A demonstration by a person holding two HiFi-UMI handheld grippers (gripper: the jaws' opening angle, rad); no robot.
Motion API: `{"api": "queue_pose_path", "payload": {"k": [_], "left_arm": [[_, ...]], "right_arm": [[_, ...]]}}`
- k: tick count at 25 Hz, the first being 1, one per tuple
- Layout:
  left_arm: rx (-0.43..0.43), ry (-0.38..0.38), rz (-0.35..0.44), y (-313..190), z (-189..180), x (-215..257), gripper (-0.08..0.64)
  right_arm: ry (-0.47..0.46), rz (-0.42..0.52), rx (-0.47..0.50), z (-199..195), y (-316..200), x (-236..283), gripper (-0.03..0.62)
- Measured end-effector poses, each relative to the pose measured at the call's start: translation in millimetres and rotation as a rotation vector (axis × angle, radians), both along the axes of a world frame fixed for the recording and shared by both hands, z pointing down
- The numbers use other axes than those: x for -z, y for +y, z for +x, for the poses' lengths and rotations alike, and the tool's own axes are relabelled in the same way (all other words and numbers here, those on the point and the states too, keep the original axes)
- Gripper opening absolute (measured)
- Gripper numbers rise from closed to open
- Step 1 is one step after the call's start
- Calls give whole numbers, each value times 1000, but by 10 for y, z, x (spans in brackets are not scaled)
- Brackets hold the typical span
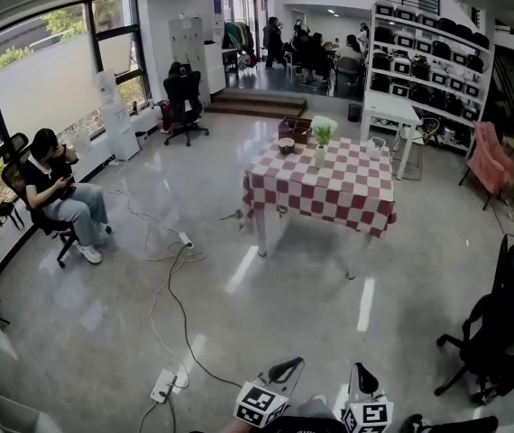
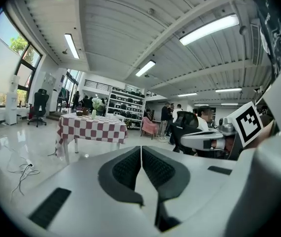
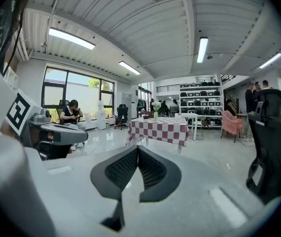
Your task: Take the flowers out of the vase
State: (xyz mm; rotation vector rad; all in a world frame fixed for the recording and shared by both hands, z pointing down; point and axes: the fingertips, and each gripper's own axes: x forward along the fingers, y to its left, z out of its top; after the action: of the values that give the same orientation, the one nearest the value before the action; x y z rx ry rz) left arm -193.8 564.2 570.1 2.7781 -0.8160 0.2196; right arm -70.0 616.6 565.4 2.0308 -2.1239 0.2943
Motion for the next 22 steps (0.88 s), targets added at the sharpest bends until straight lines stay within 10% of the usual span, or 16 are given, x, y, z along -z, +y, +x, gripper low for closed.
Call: {"api": "queue_pose_path", "payload": {"k": [22], "left_arm": [[52,-3,16,-736,304,74,17]], "right_arm": [[-39,-21,93,252,-951,-91,5]]}}
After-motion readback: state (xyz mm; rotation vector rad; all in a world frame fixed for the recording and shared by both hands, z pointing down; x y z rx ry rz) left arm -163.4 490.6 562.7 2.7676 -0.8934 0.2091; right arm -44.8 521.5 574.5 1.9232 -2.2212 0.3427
